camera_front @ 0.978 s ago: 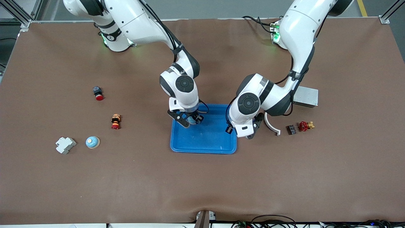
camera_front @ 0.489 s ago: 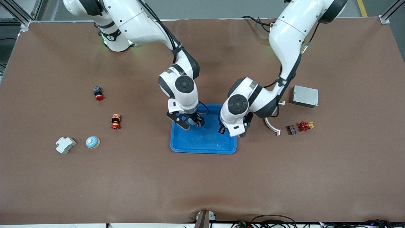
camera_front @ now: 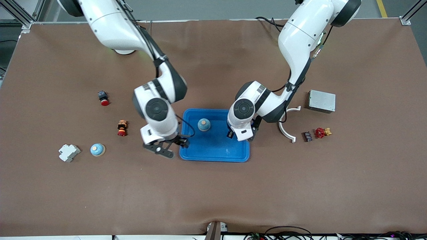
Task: Place electrolytic capacitor and blue bell in tray
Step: 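Lower the bell and capacitor into the tray and open both grippers, then move the right gripper to the second bell while the left reaches the capacitor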
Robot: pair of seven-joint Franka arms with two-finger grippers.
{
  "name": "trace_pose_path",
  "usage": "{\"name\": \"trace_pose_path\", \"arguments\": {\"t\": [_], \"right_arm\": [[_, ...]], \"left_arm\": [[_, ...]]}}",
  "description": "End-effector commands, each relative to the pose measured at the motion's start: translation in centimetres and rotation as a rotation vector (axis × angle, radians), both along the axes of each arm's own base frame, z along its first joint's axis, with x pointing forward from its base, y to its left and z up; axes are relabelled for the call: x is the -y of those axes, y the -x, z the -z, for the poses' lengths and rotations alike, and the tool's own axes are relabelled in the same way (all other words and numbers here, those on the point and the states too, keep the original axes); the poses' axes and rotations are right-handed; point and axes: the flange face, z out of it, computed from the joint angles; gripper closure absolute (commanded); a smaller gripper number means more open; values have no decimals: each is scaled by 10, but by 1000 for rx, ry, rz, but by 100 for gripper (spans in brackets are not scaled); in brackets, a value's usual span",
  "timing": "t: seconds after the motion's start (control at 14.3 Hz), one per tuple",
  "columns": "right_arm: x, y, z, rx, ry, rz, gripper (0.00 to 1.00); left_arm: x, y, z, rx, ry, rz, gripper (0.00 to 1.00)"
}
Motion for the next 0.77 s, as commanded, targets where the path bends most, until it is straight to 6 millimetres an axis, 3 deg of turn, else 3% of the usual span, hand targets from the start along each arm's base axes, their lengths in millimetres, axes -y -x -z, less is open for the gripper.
{"name": "trace_pose_path", "arguments": {"t": [0.0, 0.21, 0.42, 0.56, 0.63, 0.7], "right_arm": [[53, -19, -6, -11, 26, -116, 0], [143, -54, -6, 27, 25, -213, 0], [221, -70, 3, 56, 33, -290, 0], [268, -74, 7, 49, 43, -343, 0], [290, -71, 15, 37, 39, -366, 0], [309, -68, 22, 42, 37, -382, 0]], "left_arm": [[5, 2, 6, -1, -7, -10, 100], [4, 1, 6, -1, -8, -11, 93], [4, 0, 6, 0, -9, -12, 85], [1, -2, 5, 3, -9, -8, 56], [0, -3, 5, 4, -7, -5, 31], [-1, -5, 3, 6, -4, -5, 16]]}}
